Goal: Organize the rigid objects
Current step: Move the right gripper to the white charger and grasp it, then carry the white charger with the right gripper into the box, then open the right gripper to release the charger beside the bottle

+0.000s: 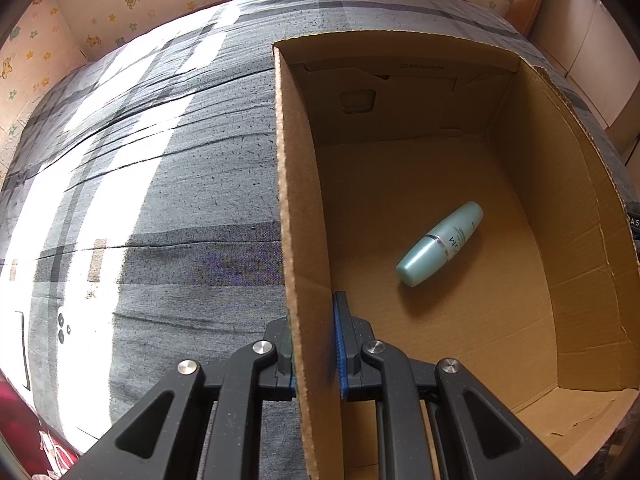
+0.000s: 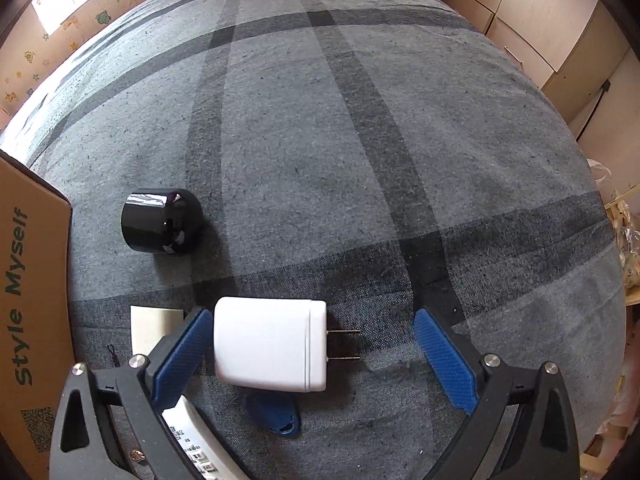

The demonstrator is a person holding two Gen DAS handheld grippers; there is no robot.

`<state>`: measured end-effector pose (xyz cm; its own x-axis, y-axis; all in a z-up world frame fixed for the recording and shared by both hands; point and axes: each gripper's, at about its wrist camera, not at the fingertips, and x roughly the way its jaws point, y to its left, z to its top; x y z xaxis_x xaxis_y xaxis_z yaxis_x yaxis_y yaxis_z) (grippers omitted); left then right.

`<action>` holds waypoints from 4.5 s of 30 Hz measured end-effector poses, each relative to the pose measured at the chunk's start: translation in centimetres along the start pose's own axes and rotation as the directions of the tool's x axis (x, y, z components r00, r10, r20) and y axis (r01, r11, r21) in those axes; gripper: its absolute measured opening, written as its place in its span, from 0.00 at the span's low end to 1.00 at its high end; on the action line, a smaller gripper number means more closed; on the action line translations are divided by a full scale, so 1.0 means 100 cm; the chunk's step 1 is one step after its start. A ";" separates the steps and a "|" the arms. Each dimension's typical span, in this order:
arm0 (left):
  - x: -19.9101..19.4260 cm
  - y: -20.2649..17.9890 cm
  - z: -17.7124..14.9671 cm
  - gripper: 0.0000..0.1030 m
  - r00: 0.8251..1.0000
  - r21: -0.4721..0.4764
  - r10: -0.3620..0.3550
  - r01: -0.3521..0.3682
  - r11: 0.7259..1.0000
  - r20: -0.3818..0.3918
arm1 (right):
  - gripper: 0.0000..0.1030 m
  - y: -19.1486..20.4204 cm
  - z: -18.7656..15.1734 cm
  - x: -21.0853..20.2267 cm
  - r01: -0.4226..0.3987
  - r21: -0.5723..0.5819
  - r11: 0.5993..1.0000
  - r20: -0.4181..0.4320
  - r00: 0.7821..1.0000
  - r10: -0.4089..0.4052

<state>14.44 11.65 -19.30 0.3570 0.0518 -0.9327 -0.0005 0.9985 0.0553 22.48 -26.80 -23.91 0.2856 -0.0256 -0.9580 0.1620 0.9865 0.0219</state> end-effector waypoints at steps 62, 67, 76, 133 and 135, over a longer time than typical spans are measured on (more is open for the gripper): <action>0.002 -0.001 0.000 0.14 1.000 0.008 0.006 -0.006 1.000 -0.006 | 0.67 0.153 -0.021 -0.176 -0.083 -0.345 0.935 0.136 0.981 0.138; 0.002 -0.002 0.000 0.14 1.000 0.010 0.009 -0.009 1.000 -0.007 | 0.67 0.182 -0.026 -0.176 -0.112 -0.392 0.913 0.120 0.978 0.172; 0.001 -0.002 0.001 0.14 1.000 0.011 0.006 -0.006 1.000 -0.010 | 0.67 0.230 -0.038 -0.164 -0.161 -0.456 0.875 0.069 0.974 0.215; 0.003 0.000 0.001 0.14 1.000 0.016 0.012 -0.012 1.000 -0.010 | 0.74 0.289 -0.063 -0.060 -0.159 -0.457 0.875 -0.110 0.986 0.122; 0.003 -0.001 0.001 0.14 1.000 0.017 0.014 -0.014 1.000 -0.011 | 0.74 0.287 -0.062 -0.064 -0.146 -0.456 0.878 -0.089 0.989 0.118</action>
<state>14.60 11.62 -19.59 0.3468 0.0658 -0.9356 0.0107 0.9972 0.0741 19.41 2.71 -18.91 0.2173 0.1051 -0.9704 -0.3299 0.9436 0.0283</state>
